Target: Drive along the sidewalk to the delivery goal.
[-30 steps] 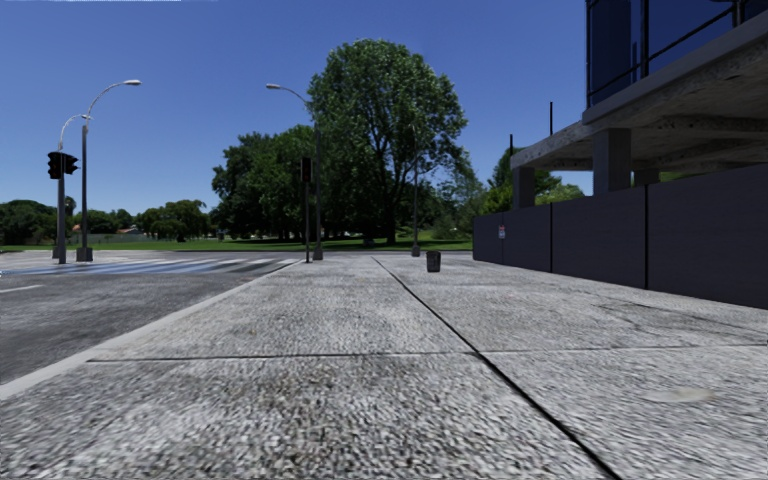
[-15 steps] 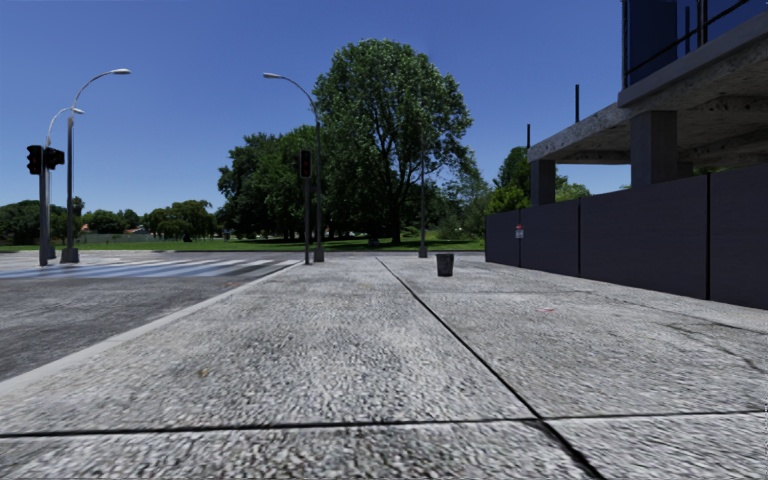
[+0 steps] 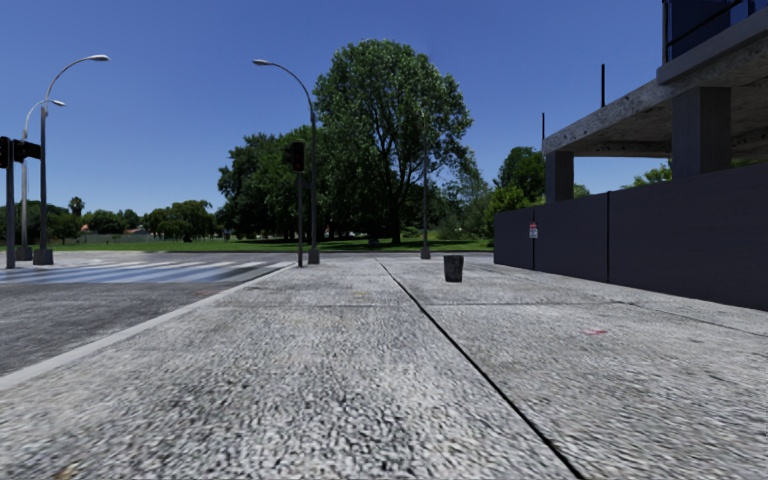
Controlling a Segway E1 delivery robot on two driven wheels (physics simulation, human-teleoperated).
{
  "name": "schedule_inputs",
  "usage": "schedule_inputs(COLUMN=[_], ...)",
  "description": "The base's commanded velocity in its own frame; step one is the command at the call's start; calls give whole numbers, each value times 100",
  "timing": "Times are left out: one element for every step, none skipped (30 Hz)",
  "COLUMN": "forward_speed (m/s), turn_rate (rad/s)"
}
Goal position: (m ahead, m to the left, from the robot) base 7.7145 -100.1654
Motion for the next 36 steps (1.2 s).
schedule_inputs(forward_speed=[200,200,200,200,200,200,200,200,200,200,200,200,200,200,200,200,200,200,200,200,200,200,200,200,200,200,200,200,200,200,200,200,200,200,200,200], turn_rate=[0,0,0,0,0,0,0,0,0,0,0,0,0,0,0,0,0,0,0,0,0,0,0,0,0,0,0,0,0,0,0,0,0,0,0,0])
